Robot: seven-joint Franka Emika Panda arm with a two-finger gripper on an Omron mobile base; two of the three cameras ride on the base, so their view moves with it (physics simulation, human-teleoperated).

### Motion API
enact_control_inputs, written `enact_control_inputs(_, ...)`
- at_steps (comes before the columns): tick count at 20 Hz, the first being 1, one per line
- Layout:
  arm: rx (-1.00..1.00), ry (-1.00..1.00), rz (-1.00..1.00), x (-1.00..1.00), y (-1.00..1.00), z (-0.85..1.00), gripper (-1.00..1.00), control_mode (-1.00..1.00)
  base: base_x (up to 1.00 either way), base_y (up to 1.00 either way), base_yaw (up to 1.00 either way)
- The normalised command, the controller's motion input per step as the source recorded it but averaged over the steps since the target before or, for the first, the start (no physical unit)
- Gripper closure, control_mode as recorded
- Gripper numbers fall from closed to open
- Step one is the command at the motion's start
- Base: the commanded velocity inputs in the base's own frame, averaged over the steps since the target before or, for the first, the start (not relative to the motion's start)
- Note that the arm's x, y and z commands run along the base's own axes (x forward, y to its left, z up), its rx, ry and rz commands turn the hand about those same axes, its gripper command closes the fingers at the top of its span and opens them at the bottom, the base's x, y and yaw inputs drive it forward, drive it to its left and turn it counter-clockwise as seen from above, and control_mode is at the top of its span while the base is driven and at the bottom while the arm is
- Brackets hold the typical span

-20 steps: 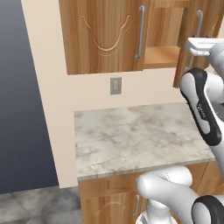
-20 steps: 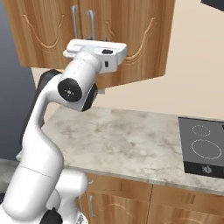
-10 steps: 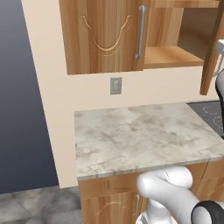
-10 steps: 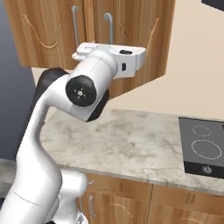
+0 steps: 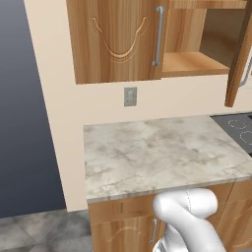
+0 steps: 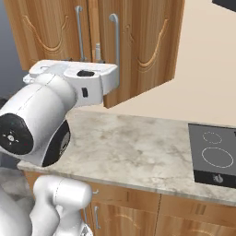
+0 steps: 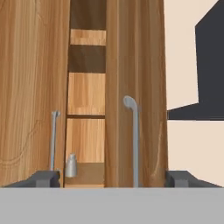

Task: Move the syrup bottle and shaker from the cabinet to the dining counter.

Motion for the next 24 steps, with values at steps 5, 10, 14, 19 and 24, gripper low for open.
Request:
enact_control_inputs(5,-0.06,0.02,-0.03,-0.14,1.0,-0.06,-1.0,-1.0,0.0,0.0,0.0)
enact_control_inputs(10,-0.01,0.14,-0.08,0.52,0.74,0.0,-1.0,-1.0,0.0,0.0,0.0)
enact_control_inputs(14,0.0,0.24,-0.15,0.9,0.33,-0.03,-1.0,-1.0,0.0,0.0,0.0)
enact_control_inputs(19,0.0,0.28,-0.17,0.96,0.02,-0.04,-1.0,-1.0,0.0,0.0,0.0)
enact_control_inputs(24,0.0,0.23,-0.21,0.94,-0.3,-0.05,-1.0,-1.0,0.0,0.0,0.0)
